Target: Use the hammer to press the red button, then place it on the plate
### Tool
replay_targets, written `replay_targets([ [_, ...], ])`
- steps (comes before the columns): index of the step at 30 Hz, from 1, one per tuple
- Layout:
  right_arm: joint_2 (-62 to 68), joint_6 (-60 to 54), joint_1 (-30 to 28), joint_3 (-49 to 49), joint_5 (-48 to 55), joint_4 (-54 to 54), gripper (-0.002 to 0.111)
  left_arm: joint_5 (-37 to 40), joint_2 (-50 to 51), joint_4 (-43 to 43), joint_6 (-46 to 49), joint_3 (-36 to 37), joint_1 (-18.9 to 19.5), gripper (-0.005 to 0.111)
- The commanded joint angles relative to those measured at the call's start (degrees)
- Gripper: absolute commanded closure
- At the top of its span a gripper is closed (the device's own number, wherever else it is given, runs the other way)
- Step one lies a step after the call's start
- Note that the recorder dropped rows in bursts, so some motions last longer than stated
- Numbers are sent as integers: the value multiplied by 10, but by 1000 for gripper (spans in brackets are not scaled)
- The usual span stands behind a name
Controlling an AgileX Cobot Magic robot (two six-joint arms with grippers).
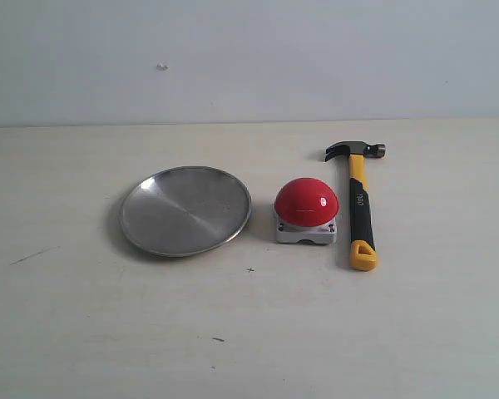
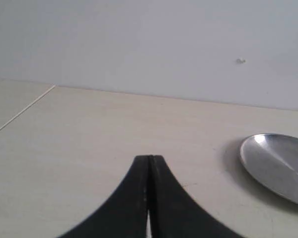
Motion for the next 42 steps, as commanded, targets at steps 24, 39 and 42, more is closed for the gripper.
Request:
replay_targets([
  [24,-4,-1,-2,3,-6,0,108,-104,-3,-8,-339,2,-3,107],
  [39,-4,-1,-2,3,-6,0,108,-167,-3,-2,-327,2,-3,107],
  [42,-4,-2,-2,3,-6,0,108,-125,-3,-2,-306,2,-3,107],
])
